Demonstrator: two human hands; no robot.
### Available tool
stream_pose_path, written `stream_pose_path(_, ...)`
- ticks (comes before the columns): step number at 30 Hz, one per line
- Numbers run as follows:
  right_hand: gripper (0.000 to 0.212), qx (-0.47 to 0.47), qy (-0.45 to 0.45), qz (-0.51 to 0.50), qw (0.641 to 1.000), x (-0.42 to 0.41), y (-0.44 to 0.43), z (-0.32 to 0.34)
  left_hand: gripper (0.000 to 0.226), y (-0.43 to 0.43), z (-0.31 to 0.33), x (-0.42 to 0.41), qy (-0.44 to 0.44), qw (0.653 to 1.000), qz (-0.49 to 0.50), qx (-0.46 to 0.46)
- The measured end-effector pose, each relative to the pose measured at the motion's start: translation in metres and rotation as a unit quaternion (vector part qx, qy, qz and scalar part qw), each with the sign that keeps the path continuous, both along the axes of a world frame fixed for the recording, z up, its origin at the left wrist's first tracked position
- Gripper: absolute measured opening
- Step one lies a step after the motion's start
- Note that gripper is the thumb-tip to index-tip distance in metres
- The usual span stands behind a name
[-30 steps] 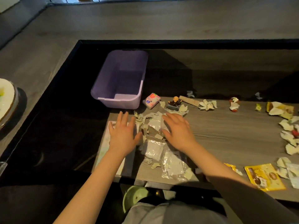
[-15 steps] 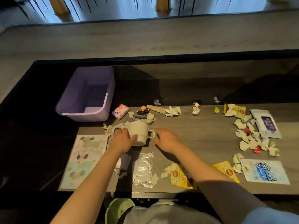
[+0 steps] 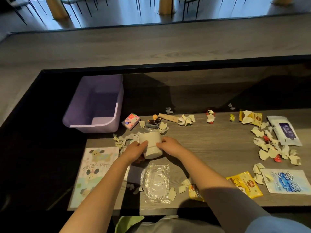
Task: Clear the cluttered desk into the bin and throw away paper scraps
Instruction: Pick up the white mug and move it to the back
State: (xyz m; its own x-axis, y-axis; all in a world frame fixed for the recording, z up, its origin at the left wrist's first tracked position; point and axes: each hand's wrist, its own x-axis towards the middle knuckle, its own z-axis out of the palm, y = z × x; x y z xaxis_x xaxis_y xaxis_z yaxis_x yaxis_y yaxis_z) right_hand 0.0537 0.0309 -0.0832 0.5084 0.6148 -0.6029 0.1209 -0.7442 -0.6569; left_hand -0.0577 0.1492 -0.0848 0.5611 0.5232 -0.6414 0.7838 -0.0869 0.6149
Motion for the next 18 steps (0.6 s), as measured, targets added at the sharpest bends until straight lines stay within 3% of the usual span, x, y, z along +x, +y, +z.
stream_pose_path(7,0.049,0.096,0.044,-0.102,0.989,-0.014,-0.008,0.000,0.046,0.000,0.000,-0.007,-0.080,0.994,0.059,-0.039)
stream_pose_path(11,0.054,0.142,0.034,-0.110,0.983,-0.010,-0.026,0.009,0.060,-0.008,0.015,-0.002,-0.120,0.989,0.057,-0.061)
stream_pose_path(18,0.061,0.198,0.038,-0.090,0.975,0.028,-0.083,0.028,0.056,-0.057,0.040,0.029,-0.187,0.982,0.025,0.006)
